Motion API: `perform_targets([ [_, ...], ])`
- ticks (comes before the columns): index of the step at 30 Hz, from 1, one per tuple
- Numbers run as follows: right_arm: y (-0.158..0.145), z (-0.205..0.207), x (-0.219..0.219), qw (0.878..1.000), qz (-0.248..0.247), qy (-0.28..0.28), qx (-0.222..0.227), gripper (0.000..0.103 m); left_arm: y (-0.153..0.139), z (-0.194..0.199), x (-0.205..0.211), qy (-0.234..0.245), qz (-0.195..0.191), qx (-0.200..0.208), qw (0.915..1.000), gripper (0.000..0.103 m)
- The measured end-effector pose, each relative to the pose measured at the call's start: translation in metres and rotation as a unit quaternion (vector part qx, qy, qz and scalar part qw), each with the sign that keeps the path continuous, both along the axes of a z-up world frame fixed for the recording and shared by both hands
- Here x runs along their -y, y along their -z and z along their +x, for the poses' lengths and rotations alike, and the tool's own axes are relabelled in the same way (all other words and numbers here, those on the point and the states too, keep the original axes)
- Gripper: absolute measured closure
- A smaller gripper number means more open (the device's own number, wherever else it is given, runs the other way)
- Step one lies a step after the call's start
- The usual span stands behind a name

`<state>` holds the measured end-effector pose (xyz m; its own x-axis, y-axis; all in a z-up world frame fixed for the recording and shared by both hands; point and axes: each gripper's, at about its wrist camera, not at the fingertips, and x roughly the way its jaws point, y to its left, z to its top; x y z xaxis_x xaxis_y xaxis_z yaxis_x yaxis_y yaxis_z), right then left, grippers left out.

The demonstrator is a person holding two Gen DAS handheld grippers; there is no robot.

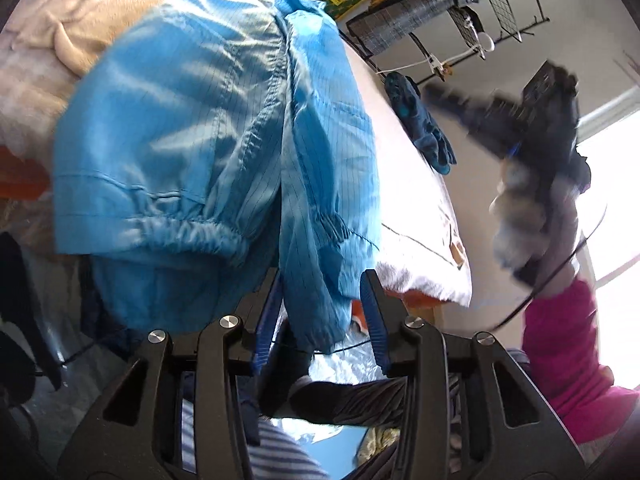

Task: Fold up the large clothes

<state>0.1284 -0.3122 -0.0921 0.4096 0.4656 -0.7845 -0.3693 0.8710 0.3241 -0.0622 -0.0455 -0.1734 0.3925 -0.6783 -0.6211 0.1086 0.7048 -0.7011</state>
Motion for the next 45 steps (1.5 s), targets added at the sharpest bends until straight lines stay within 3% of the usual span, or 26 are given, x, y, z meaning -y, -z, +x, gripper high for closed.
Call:
perform_targets([
  [3,0.022,-0.025,-0.023,1.000,-0.021,-0.020,0.008,0.094,-0.017,-0.005,-0.012,-0.001,0.021,0.022,0.9995,0.064],
  [9,0.057,-0.047,-0.099,0.992,-0.067,-0.092,0.043,0.094,-0.041,0.012,-0.057,-0.049,0.071,0.052,0.9949,0.064],
  [12,0.088,-0.064,-0.138,0.975,-0.148,-0.156,0.059,0.094,-0.043,0.024,-0.080,-0.065,0.095,0.057,0.9917,0.064],
  [15,0.090,-0.082,-0.144,0.960,-0.189,-0.185,0.093,0.094,-0.039,0.048,-0.098,-0.062,0.100,0.043,0.9921,0.060],
  [19,0.064,-0.090,-0.107,0.973,-0.149,-0.164,0.062,0.093,-0.018,0.075,-0.112,-0.048,0.077,0.001,0.9959,0.049],
  [22,0.054,-0.096,-0.064,0.988,-0.100,-0.110,0.026,0.070,0.003,0.085,-0.125,-0.041,0.040,-0.042,0.9975,0.047],
  [23,0.055,-0.097,-0.049,0.993,-0.076,-0.091,0.007,0.056,0.009,0.086,-0.127,-0.040,0.024,-0.053,0.9976,0.046],
  [25,0.062,-0.099,-0.012,0.998,-0.006,-0.044,-0.054,0.052,0.022,0.089,-0.127,-0.033,-0.013,-0.080,0.9962,0.045],
  [28,0.084,-0.101,0.023,0.987,0.091,0.004,-0.129,0.052,0.032,0.085,-0.127,-0.023,-0.045,-0.102,0.9935,0.044],
  [31,0.103,-0.105,0.034,0.976,0.145,0.014,-0.163,0.052,0.037,0.086,-0.126,-0.019,-0.056,-0.110,0.9921,0.042],
  [36,0.128,-0.101,0.027,0.965,0.173,0.003,-0.198,0.052,0.050,0.084,-0.129,-0.020,-0.060,-0.135,0.9888,0.041],
  [45,0.141,-0.086,0.002,0.960,0.181,-0.037,-0.212,0.053,0.079,0.093,-0.120,-0.009,-0.070,-0.169,0.9830,0.040],
])
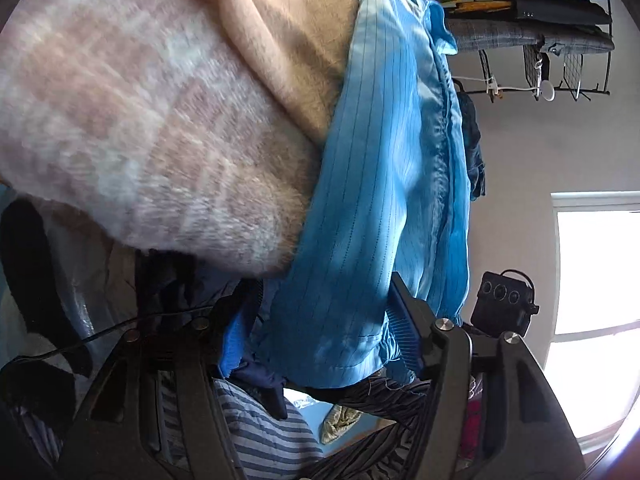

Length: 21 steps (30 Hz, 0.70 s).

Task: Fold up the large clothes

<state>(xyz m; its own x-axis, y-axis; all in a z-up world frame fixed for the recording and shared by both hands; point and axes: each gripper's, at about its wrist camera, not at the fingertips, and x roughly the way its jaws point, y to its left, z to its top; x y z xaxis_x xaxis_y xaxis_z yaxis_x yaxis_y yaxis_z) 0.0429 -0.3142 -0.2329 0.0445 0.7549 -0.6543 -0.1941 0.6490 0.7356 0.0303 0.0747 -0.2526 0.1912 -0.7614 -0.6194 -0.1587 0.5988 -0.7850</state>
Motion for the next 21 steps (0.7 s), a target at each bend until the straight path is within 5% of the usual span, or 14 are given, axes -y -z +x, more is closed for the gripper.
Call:
perform_targets([
  [2,0.001,0.000,-0.004,1.000,0.008,-0.012,-0.006,0.069,-0.001,-0.001,0.008,0.016,-0.005,0.002,0.9998,0.043],
  [3,0.002,0.002,-0.006,1.000,0.015,-0.016,-0.011,0.083,-0.004,-0.002,0.013,0.030,-0.001,0.004,0.9995,0.053],
  [6,-0.003,0.003,-0.002,0.999,0.037,-0.018,-0.015,0.096,-0.011,-0.003,0.019,0.050,0.005,0.008,0.9987,0.079],
  [10,-0.010,0.003,0.004,0.999,0.049,-0.014,-0.011,0.099,-0.032,-0.002,0.020,0.057,-0.025,0.010,0.9980,0.093],
  [21,-0.059,0.017,0.027,0.991,0.126,0.033,0.014,0.100,-0.098,0.027,0.024,0.034,-0.094,0.064,0.9930,0.096],
])
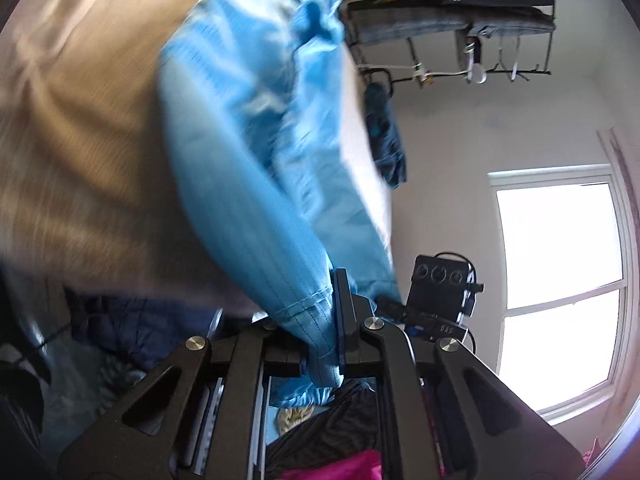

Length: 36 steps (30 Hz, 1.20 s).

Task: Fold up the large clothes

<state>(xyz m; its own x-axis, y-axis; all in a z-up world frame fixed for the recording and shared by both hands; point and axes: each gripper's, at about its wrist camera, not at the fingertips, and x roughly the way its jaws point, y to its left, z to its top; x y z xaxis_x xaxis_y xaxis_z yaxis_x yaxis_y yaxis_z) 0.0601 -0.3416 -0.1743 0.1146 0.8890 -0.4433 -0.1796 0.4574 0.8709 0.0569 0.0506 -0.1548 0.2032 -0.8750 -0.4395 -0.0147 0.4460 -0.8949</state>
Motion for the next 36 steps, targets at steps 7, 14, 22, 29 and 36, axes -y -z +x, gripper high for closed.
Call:
perform_targets([
  [7,-0.036,0.037,-0.010,0.999,-0.018,0.012,0.045,0.100,-0.031,0.053,0.011,-0.023,0.011,0.040,0.9989,0.096],
  [14,-0.050,0.091,-0.014,0.996,-0.033,0.047,0.073,0.100,-0.041,0.114,0.013,-0.054,0.026,0.053,0.9968,0.096],
  [22,-0.030,0.159,-0.014,0.993,-0.052,0.087,0.064,0.100,-0.017,0.177,0.021,-0.085,0.058,0.042,0.9938,0.096],
  [29,-0.006,0.192,-0.012,0.992,-0.074,0.096,0.036,0.100,0.015,0.212,0.028,-0.094,0.074,0.014,0.9927,0.096],
  [36,0.007,0.206,-0.007,0.991,-0.084,0.105,0.009,0.098,0.031,0.228,0.025,-0.108,0.090,-0.003,0.9901,0.096],
])
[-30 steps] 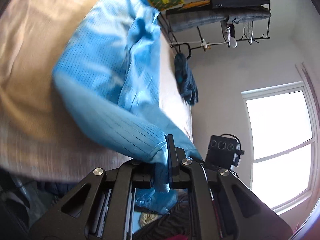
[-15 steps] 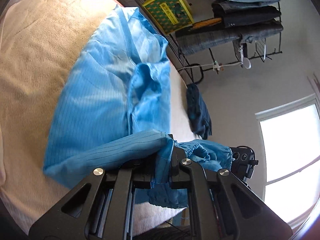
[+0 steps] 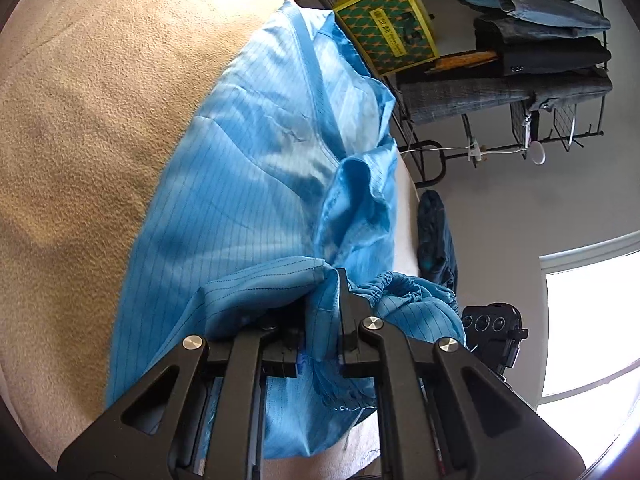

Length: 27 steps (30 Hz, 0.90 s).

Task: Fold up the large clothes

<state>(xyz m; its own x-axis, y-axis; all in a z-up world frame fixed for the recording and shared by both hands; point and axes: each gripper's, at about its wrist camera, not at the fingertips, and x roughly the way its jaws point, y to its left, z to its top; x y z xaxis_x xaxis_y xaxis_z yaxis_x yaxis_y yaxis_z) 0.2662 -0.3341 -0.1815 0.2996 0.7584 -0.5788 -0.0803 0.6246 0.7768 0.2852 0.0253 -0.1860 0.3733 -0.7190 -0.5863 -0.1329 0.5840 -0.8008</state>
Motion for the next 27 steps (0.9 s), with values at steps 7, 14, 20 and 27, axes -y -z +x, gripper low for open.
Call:
perform_targets([
  [7,0.006,0.005,0.019,0.998,0.022,0.032,-0.043,0.084,-0.009,0.008,-0.010,-0.023,-0.001,0.020,0.9995,0.046],
  [14,-0.012,-0.004,0.036,0.998,0.012,0.051,-0.023,0.075,-0.021,0.006,-0.024,-0.034,0.015,0.039,0.9986,0.046],
  [20,-0.029,-0.012,0.048,0.998,0.007,0.058,0.004,0.059,-0.020,-0.002,-0.021,-0.015,0.077,0.053,0.9955,0.046],
  [27,-0.034,-0.012,0.053,0.995,-0.064,0.076,0.026,0.056,-0.016,-0.005,-0.018,0.005,0.119,0.065,0.9908,0.046],
])
